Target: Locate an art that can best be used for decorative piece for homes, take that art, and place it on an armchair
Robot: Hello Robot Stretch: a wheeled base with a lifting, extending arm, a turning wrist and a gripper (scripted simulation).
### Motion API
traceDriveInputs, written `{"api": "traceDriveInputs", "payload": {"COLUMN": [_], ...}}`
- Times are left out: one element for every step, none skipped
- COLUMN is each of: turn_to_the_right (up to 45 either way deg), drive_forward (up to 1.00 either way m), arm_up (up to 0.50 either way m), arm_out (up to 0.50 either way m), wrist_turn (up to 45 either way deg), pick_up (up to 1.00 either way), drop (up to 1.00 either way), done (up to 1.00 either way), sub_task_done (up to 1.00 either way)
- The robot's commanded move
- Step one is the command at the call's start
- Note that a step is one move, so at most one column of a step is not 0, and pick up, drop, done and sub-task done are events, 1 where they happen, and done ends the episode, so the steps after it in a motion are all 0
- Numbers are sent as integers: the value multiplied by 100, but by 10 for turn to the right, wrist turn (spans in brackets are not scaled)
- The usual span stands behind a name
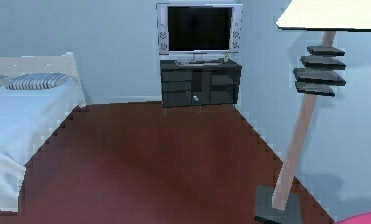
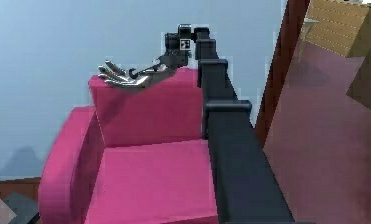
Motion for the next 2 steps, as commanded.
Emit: {"api": "traceDriveInputs", "payload": {"turn_to_the_right": [0, 0], "drive_forward": [0, 0], "arm_up": [0, -34], "arm_out": [0, 0], "wrist_turn": [240, 0], "pick_up": [0, 0], "drop": [0, 0], "done": [0, 0], "sub_task_done": [0, 0]}}
